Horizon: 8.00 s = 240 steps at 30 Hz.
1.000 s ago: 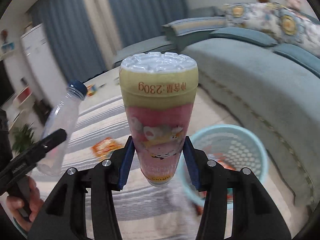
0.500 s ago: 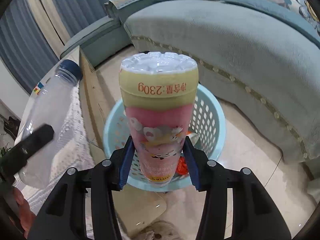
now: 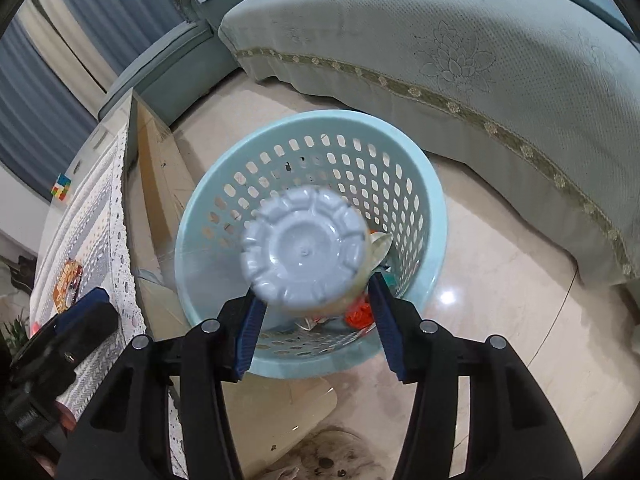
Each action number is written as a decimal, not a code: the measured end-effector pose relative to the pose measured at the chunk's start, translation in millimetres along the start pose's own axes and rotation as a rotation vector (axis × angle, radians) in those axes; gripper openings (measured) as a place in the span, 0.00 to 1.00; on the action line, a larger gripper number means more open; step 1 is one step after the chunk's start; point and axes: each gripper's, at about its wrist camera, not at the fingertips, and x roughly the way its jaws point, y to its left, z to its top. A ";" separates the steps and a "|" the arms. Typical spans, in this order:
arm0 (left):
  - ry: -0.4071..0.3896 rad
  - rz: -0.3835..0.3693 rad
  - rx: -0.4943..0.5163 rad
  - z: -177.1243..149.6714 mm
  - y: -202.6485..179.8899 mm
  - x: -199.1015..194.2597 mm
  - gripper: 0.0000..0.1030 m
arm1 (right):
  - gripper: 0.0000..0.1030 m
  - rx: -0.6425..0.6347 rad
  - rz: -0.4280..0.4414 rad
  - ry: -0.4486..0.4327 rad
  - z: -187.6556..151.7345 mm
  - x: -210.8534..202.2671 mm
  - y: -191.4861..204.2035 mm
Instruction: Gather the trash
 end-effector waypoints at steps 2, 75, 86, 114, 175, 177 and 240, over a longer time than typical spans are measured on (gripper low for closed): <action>-0.009 -0.004 -0.010 0.7 3.1 -4.9 0.66 | 0.48 -0.001 -0.004 -0.028 -0.2 -6.2 0.3; -0.344 0.678 -0.613 -87.1 357.9 -252.3 0.52 | 0.04 -0.681 0.192 -0.155 -78.5 45.6 350.8; -0.422 0.302 -0.360 -55.5 238.3 -251.1 0.52 | 0.01 -0.542 0.189 -0.339 -37.0 -39.3 290.1; -0.071 0.032 -0.027 32.3 4.2 -26.0 0.53 | 0.02 -0.168 -0.012 -0.032 14.4 8.5 36.0; -0.473 0.502 -0.086 -81.0 24.3 -218.1 0.86 | 0.61 -0.274 -0.193 -0.580 -112.1 -153.2 180.8; -0.469 0.505 -0.091 -81.4 25.0 -218.4 0.87 | 0.68 -0.265 -0.191 -0.581 -111.9 -153.2 180.4; -0.476 0.514 -0.136 -81.4 32.9 -223.4 0.89 | 0.68 -0.244 -0.185 -0.552 -109.3 -144.0 176.9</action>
